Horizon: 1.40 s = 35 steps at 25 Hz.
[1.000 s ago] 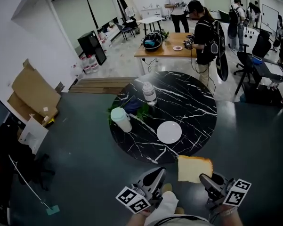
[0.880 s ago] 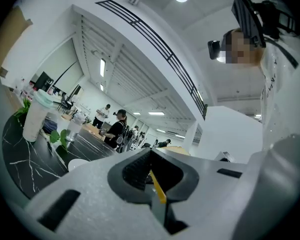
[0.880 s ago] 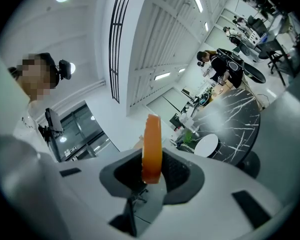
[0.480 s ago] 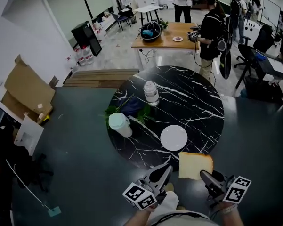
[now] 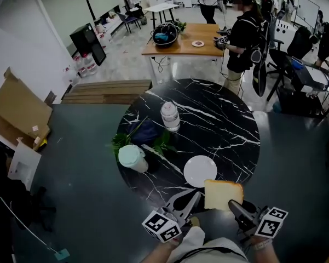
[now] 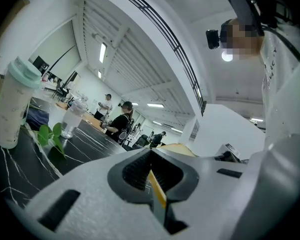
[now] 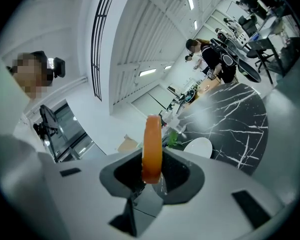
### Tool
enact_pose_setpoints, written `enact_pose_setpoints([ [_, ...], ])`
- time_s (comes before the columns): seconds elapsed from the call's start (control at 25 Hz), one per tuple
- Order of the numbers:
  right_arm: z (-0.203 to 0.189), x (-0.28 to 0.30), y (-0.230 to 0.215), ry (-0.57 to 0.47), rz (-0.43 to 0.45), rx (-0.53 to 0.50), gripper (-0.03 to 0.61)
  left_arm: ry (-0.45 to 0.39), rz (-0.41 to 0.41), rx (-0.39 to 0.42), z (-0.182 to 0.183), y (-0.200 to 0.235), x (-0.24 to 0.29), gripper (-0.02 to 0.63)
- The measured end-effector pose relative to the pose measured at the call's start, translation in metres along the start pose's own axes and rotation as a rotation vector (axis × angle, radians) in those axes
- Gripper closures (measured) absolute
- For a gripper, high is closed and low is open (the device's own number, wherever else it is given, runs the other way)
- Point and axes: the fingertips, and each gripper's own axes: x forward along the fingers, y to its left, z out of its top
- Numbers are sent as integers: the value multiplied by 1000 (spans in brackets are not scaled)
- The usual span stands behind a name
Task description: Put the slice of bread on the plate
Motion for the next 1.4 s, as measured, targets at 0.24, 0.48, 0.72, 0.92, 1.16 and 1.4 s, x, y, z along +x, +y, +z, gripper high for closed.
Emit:
enact_pose_setpoints([
  [0.24,-15,29,-21,62,-20,57,486,19,42,-4,-6,27,1,606],
  [0.48,-24,73,-56,123,9,96,486,-22,87,-3,-9,57,2,606],
  [0.72,-28,112,-84,151,36,127,486,-54,157,-23,-21,88,5,606],
  [0.92,-29,132,-108,135,18,154,486,-28,187,35,-31,107,7,606],
  [1.16,-26,146,-120,122,30,212,486,-51,197,42,-31,119,10,606],
  [1.4,-36,155,-129,146,0,213,486,-63,207,29,-33,121,6,606],
])
